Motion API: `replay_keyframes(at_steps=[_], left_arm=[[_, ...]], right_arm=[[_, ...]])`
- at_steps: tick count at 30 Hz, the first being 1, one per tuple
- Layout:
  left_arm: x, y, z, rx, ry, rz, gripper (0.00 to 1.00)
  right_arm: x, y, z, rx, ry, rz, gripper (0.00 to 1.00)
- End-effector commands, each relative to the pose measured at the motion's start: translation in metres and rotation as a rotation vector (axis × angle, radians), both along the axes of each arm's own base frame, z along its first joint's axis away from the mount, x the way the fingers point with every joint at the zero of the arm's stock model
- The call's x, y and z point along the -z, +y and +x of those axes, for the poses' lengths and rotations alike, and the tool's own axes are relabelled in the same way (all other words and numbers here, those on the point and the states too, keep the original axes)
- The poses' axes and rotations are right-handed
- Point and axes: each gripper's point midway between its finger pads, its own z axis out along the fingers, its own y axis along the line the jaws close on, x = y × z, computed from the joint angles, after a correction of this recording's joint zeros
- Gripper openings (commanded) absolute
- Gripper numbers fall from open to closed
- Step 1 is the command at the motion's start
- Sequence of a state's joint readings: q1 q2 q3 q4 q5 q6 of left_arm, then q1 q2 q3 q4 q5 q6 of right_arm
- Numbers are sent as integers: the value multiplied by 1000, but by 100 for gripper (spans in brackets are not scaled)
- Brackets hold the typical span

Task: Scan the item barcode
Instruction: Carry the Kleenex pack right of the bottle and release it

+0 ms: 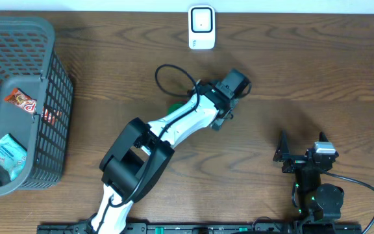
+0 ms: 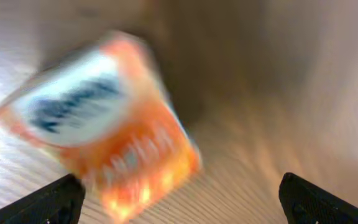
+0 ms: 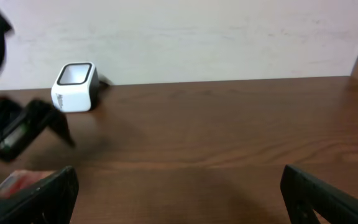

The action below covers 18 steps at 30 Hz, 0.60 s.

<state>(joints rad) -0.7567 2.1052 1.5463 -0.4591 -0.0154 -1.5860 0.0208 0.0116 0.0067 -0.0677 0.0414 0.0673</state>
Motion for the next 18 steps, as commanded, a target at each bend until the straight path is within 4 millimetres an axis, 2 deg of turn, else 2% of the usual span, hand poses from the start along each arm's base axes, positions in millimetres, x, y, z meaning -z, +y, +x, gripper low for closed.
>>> replay_keyframes(at_steps=[1, 6, 10, 13, 14, 18], left_arm=[[-86, -15, 14, 175, -199, -46, 98], [-149, -2, 16, 218, -353, -33, 98], [-205, 35, 19, 274, -510, 80, 98], [-250, 81, 16, 322, -611, 198, 97], [-276, 113, 13, 345, -665, 263, 98], [-325, 203, -5, 311, -735, 425, 98]], right_arm=[[0, 0, 0, 0, -2, -5, 99], [0, 0, 0, 0, -2, -5, 99], [0, 0, 0, 0, -2, -5, 99], [0, 0, 0, 0, -2, -5, 99], [0, 0, 0, 0, -2, -5, 99], [0, 0, 0, 0, -2, -5, 99]])
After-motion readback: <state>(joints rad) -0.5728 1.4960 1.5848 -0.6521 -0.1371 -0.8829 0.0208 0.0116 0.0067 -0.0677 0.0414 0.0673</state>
